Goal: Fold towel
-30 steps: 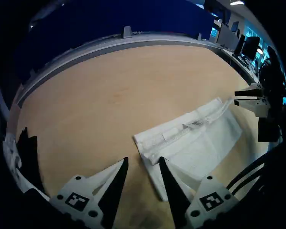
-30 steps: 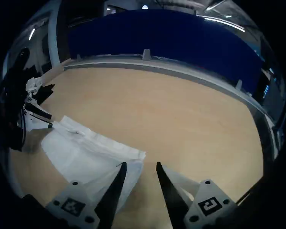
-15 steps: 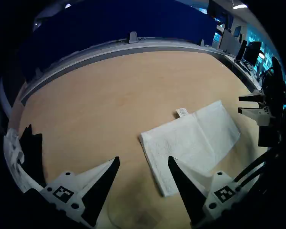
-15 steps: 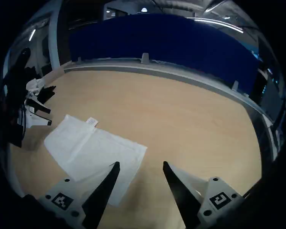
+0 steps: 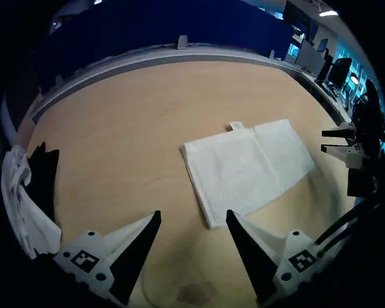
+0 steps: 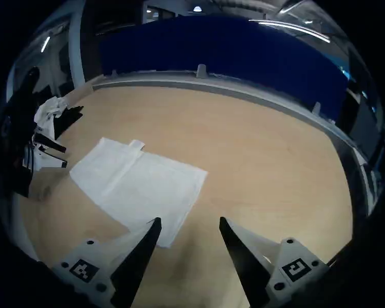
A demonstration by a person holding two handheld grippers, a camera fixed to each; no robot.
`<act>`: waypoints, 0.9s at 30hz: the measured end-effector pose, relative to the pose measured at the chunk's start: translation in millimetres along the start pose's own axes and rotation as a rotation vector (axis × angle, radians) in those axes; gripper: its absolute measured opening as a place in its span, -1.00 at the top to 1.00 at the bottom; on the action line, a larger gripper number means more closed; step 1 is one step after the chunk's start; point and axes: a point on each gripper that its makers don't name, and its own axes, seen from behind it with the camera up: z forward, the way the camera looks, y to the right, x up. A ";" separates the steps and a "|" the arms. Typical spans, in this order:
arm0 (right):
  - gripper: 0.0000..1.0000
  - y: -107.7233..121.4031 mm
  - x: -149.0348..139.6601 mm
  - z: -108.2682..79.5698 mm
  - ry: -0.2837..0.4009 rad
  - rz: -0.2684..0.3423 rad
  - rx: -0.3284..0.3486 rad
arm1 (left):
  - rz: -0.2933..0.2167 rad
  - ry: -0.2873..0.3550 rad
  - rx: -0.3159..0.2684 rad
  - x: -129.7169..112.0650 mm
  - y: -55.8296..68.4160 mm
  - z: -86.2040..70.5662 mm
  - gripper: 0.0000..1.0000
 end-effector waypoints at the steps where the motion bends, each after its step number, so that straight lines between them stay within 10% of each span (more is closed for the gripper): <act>1: -0.75 -0.7 -2.2 -2.5 -0.001 -0.003 0.000 | -0.002 -0.002 0.000 -3.7 0.4 -2.2 -0.88; 27: -0.75 -37.6 -43.0 -5.9 -0.091 -0.163 0.158 | -0.181 0.003 0.105 -82.8 -11.0 -72.0 -0.88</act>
